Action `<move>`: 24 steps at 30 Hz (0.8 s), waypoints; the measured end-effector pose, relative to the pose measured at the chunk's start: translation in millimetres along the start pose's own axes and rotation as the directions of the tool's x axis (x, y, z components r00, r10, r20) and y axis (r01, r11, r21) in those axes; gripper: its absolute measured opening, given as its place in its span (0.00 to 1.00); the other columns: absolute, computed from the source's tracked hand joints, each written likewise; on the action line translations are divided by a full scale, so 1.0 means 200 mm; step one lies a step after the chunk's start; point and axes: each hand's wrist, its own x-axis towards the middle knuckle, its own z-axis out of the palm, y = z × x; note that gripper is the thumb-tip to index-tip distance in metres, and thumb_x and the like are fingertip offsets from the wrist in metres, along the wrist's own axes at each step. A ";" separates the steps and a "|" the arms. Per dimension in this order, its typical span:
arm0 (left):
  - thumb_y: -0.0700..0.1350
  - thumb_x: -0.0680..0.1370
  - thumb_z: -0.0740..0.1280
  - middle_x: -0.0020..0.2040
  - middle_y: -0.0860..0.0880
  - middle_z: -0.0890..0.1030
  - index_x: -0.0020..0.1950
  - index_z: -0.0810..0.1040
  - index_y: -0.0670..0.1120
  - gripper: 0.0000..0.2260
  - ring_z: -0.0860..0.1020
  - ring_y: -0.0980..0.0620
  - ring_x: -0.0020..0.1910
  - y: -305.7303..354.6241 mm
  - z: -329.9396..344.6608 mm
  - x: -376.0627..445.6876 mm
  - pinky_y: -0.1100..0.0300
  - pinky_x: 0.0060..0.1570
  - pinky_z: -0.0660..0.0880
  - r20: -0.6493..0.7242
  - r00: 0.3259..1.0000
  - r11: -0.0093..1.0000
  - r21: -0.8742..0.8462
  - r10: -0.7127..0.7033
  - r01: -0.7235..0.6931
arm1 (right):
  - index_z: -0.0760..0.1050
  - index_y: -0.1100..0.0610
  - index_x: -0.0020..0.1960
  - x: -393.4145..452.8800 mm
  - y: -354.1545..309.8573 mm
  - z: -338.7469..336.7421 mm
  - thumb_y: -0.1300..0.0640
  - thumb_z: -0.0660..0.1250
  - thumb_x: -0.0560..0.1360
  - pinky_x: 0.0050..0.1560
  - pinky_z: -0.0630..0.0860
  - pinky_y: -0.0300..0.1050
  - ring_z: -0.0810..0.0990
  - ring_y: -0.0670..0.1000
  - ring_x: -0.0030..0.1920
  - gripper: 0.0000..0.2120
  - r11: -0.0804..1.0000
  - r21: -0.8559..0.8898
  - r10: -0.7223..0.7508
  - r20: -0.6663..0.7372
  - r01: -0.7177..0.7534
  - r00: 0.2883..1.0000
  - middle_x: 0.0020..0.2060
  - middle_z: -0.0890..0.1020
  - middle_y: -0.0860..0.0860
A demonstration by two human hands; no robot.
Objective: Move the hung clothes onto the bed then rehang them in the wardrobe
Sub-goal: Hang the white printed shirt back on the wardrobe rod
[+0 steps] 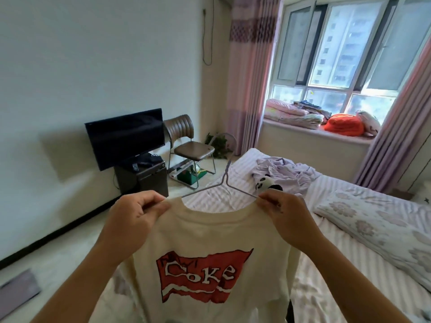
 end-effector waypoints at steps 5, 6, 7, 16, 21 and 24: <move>0.56 0.70 0.70 0.33 0.49 0.81 0.46 0.82 0.55 0.08 0.79 0.50 0.32 0.18 -0.15 -0.29 0.51 0.33 0.80 -0.065 0.996 0.998 -0.020 -0.064 0.063 | 0.81 0.47 0.42 -0.11 -0.14 -0.06 0.56 0.70 0.77 0.45 0.70 0.30 0.79 0.40 0.42 0.06 0.995 0.052 -0.084 0.023 0.082 0.996 0.36 0.83 0.40; 0.56 0.70 0.71 0.32 0.49 0.80 0.47 0.82 0.55 0.08 0.79 0.50 0.31 0.21 -0.18 -0.34 0.55 0.32 0.79 -0.081 0.994 0.998 -0.006 -0.071 0.070 | 0.81 0.46 0.42 -0.12 -0.18 -0.06 0.56 0.70 0.77 0.45 0.70 0.30 0.79 0.39 0.42 0.07 0.993 0.056 -0.105 0.036 0.103 0.994 0.36 0.83 0.40; 0.54 0.71 0.71 0.31 0.49 0.80 0.46 0.83 0.56 0.06 0.78 0.51 0.31 0.24 -0.20 -0.39 0.60 0.30 0.77 -0.108 0.991 0.997 0.009 -0.078 0.080 | 0.80 0.45 0.42 -0.13 -0.22 -0.06 0.56 0.70 0.77 0.46 0.70 0.31 0.79 0.39 0.42 0.08 0.990 0.065 -0.126 0.051 0.122 0.991 0.37 0.83 0.40; 0.45 0.75 0.73 0.35 0.58 0.81 0.39 0.83 0.55 0.06 0.77 0.59 0.33 0.38 -0.60 -0.83 0.71 0.31 0.70 -0.359 0.925 0.972 0.141 -0.126 0.187 | 0.80 0.44 0.47 -0.24 -0.69 0.03 0.55 0.68 0.78 0.43 0.67 0.22 0.76 0.31 0.46 0.06 0.934 0.109 -0.355 0.179 0.340 0.918 0.37 0.80 0.36; 0.43 0.74 0.73 0.37 0.60 0.81 0.39 0.82 0.54 0.07 0.75 0.63 0.31 0.44 -0.87 -1.12 0.73 0.32 0.70 -0.463 0.876 0.953 0.183 -0.132 0.240 | 0.80 0.43 0.47 -0.35 -0.96 0.14 0.54 0.68 0.78 0.45 0.69 0.27 0.78 0.35 0.45 0.06 0.885 0.156 -0.465 0.246 0.438 0.851 0.39 0.81 0.37; 0.43 0.74 0.73 0.37 0.59 0.81 0.39 0.83 0.53 0.06 0.75 0.63 0.31 0.47 -1.04 -1.34 0.74 0.32 0.69 -0.523 0.839 0.941 0.184 -0.152 0.285 | 0.80 0.46 0.47 -0.47 -1.16 0.21 0.54 0.66 0.79 0.43 0.71 0.29 0.77 0.38 0.44 0.05 0.852 0.201 -0.523 0.280 0.484 0.805 0.39 0.81 0.40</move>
